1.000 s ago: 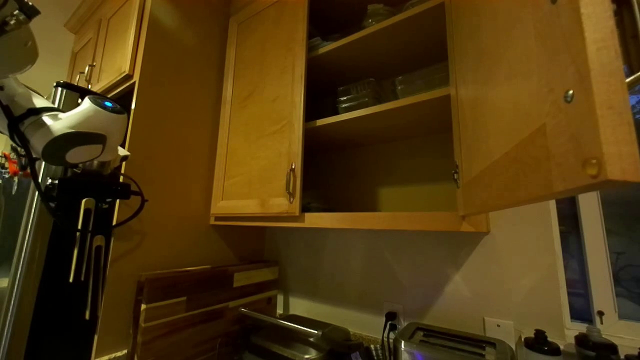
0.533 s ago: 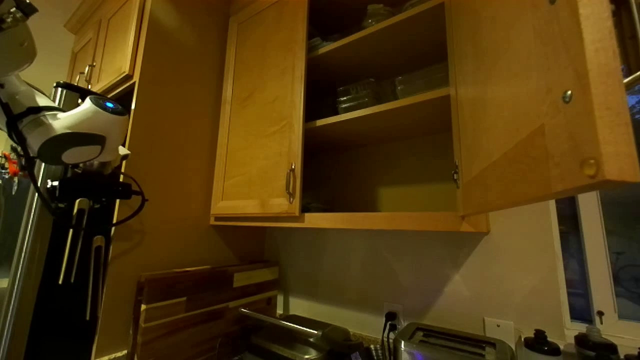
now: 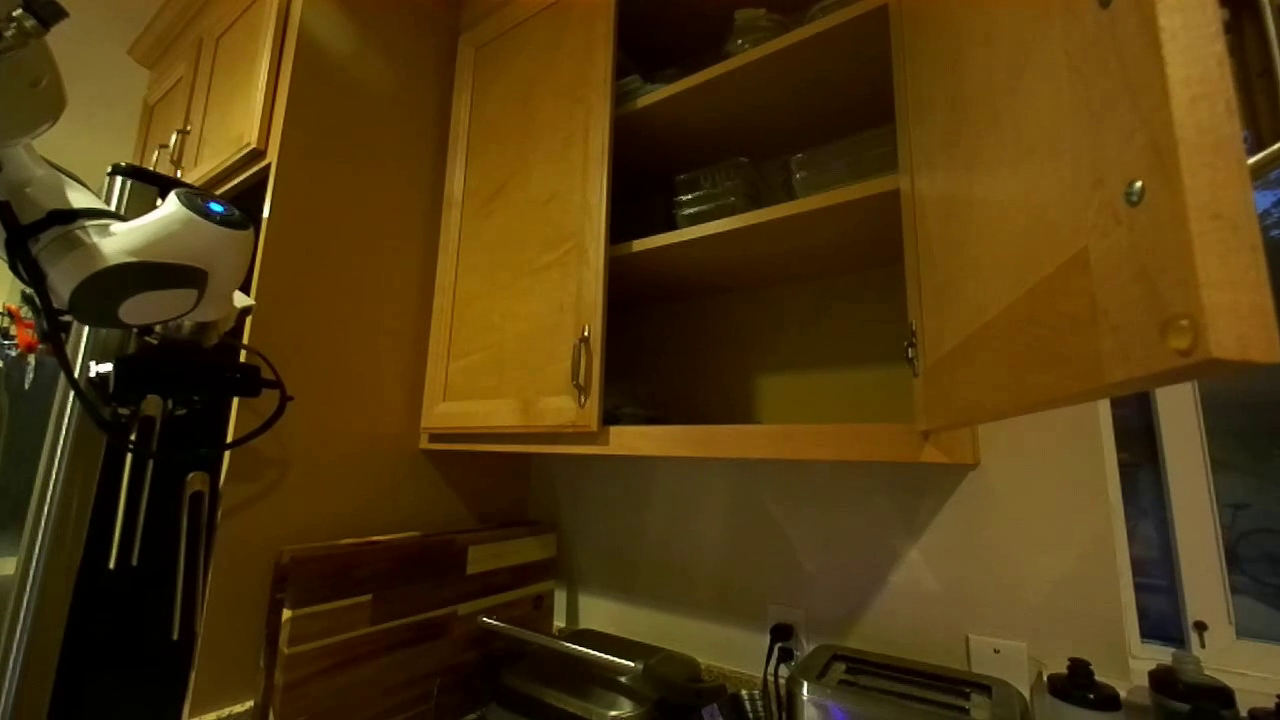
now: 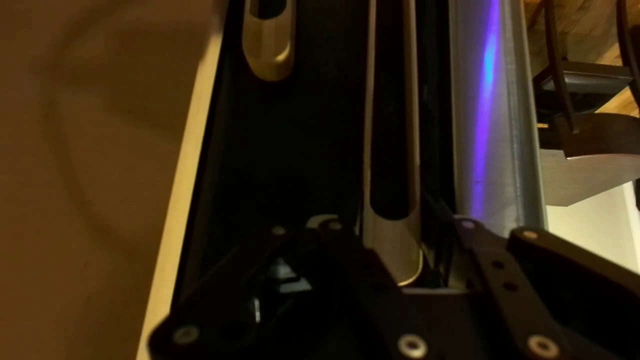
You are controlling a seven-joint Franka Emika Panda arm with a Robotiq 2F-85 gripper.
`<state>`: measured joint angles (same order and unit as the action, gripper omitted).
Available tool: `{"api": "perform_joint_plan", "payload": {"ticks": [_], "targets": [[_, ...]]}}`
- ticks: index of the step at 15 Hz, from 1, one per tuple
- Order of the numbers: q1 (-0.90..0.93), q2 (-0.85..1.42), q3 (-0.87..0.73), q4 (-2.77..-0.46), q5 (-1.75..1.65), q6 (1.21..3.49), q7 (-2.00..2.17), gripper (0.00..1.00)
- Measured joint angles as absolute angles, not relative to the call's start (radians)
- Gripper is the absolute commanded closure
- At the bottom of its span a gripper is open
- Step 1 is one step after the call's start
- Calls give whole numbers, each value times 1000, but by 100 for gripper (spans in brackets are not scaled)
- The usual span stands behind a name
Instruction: Put one of the wooden objects in the upper cabinet
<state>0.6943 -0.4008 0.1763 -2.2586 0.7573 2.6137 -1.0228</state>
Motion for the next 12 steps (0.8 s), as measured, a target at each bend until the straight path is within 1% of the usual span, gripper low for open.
{"api": "perform_joint_plan", "payload": {"ticks": [7, 8, 11, 12], "targets": [[677, -417, 156, -2269, 755, 2600, -1024, 89], [665, -425, 147, -2277, 755, 2600, -1024, 95], [624, -461, 126, -2306, 753, 2599, -1023, 100], [614, -472, 121, -2314, 753, 2595, -1023, 73]]}}
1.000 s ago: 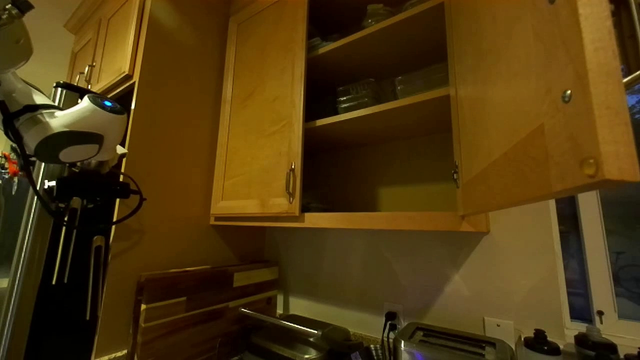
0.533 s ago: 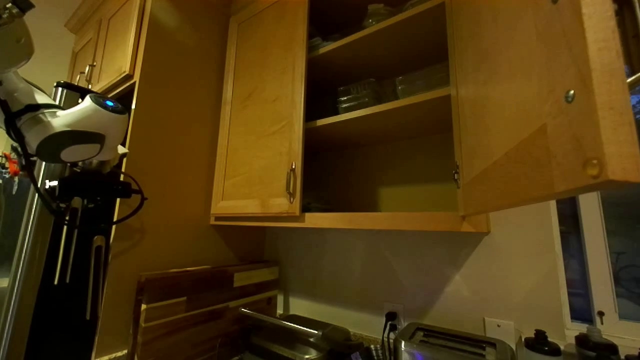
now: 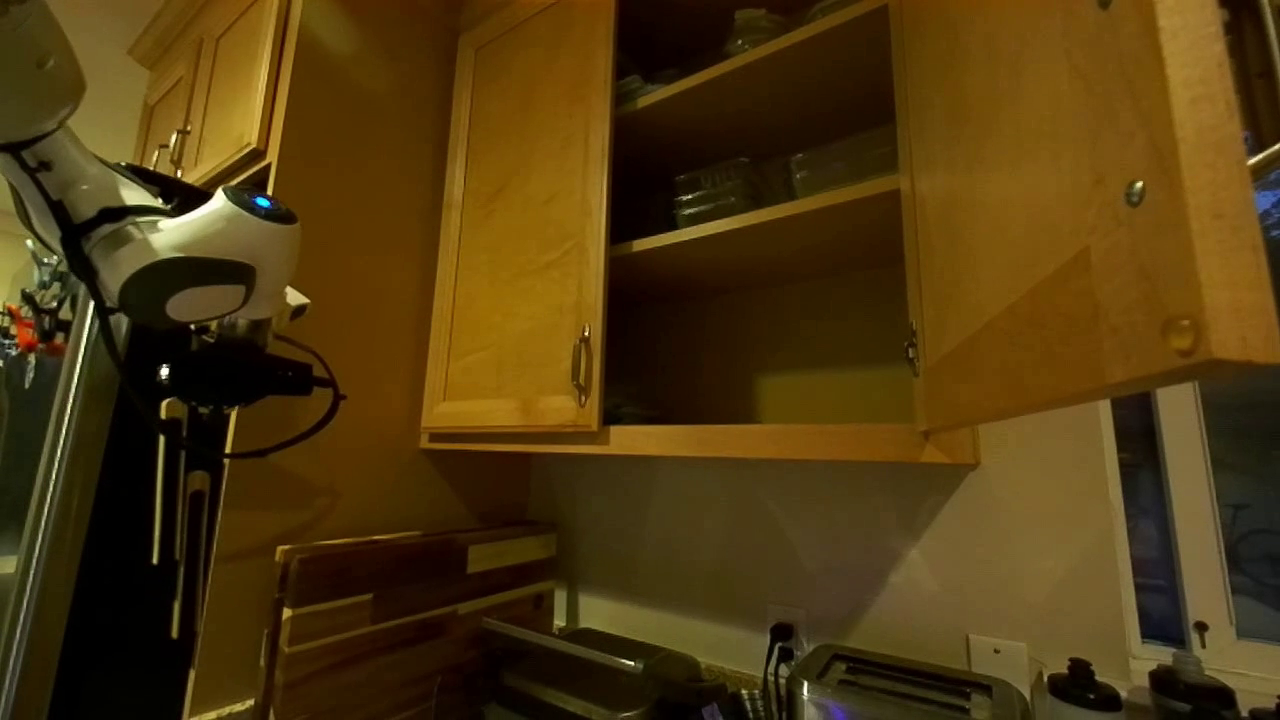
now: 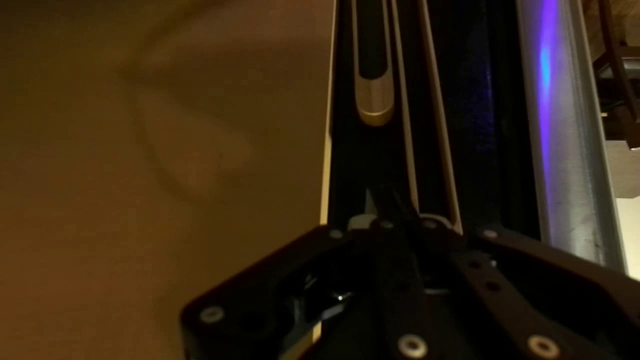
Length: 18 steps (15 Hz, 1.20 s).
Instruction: Put one of the wooden objects in the upper cabinet
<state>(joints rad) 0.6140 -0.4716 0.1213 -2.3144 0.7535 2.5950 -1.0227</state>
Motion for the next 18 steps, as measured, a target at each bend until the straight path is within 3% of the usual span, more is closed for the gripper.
{"api": "perform_joint_plan", "payload": {"ticks": [1, 3, 12, 18], "targets": [[608, -480, 119, -2320, 753, 2583, -1023, 72], [605, -490, 115, -2322, 754, 2535, -1022, 61], [618, -483, 158, -2263, 757, 2423, -1027, 1], [621, -426, 157, -2196, 813, 2423, -1083, 0]]}}
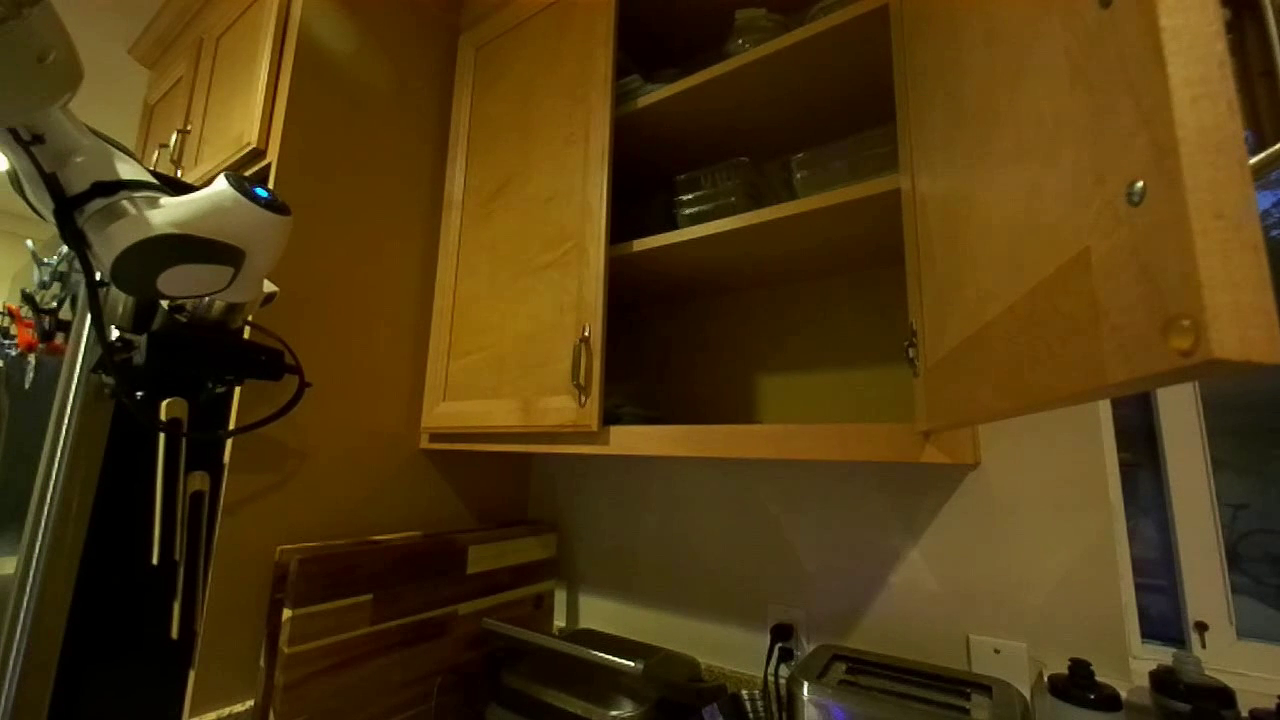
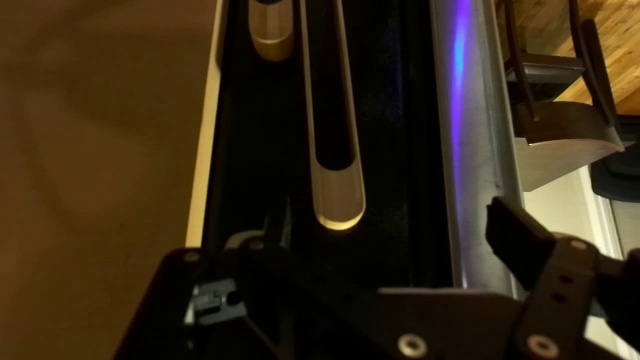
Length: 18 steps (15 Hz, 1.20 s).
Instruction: Put one of the wooden objects in the upper cabinet
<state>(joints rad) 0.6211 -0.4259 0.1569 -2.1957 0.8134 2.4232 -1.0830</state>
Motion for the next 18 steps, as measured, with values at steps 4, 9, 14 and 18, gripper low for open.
{"api": "perform_joint_plan", "payload": {"ticks": [4, 9, 14, 18], "targets": [[616, -375, 153, -2163, 895, 2411, -1149, 0], [592, -329, 164, -2128, 938, 2385, -1201, 41], [548, -328, 188, -2121, 938, 2384, -1261, 74], [525, -332, 204, -2120, 938, 2372, -1292, 89]]}}
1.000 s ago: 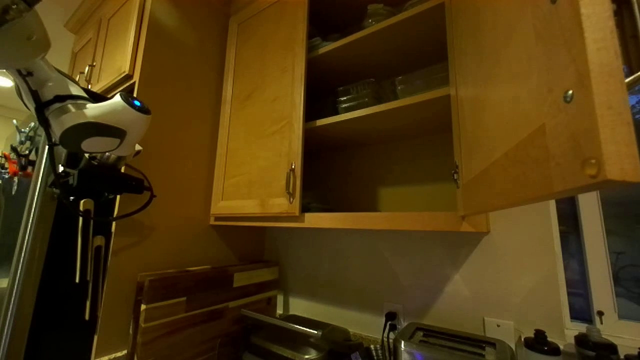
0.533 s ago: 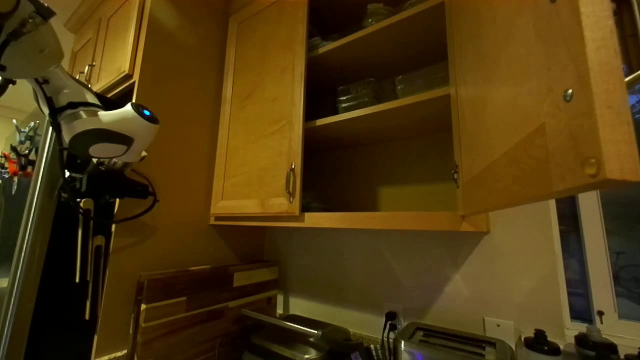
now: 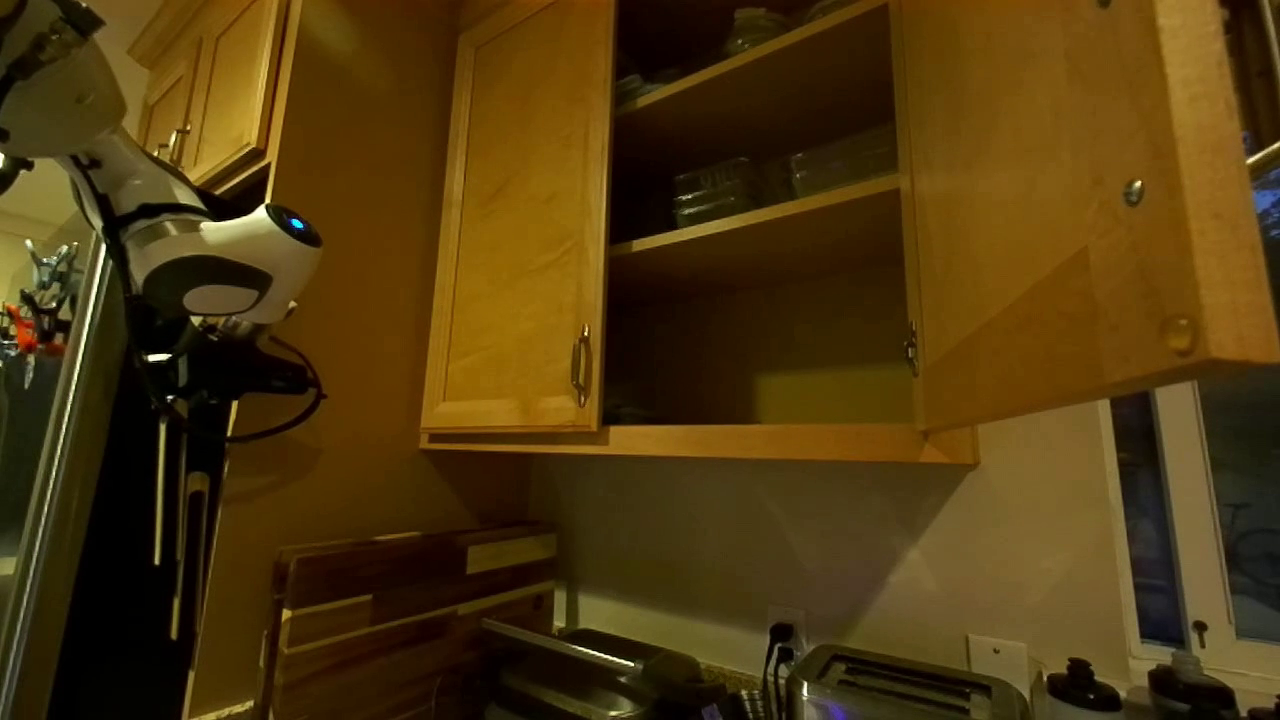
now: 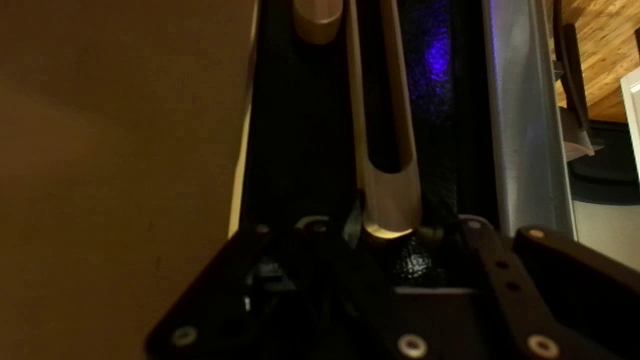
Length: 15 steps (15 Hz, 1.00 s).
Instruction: Put one of the wooden objects in the upper cabinet
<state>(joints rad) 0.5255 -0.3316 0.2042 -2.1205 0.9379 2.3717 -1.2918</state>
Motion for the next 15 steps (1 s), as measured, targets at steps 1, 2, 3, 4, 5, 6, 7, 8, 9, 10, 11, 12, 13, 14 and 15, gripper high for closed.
{"api": "perform_joint_plan", "payload": {"ticks": [1, 2, 3, 4, 5, 6, 7, 8, 9, 10, 11, 12, 13, 14, 15], "targets": [[521, -333, 206, -2120, 938, 2369, -1296, 88], [519, -334, 208, -2120, 938, 2369, -1298, 88], [517, -334, 210, -2120, 938, 2369, -1300, 88], [515, -334, 212, -2120, 938, 2368, -1301, 88], [513, -334, 214, -2120, 938, 2368, -1301, 89], [510, -335, 217, -2120, 938, 2368, -1301, 89], [508, -335, 219, -2120, 938, 2368, -1301, 89], [505, -336, 221, -2120, 936, 2368, -1301, 89], [501, -337, 224, -2121, 934, 2368, -1301, 89], [495, -339, 228, -2121, 932, 2368, -1299, 89], [489, -341, 231, -2123, 929, 2368, -1296, 90], [483, -347, 233, -2128, 925, 2368, -1293, 91], [479, -354, 233, -2133, 924, 2368, -1289, 90], [474, -363, 233, -2141, 919, 2368, -1284, 90], [468, -373, 233, -2153, 912, 2368, -1277, 90]]}}
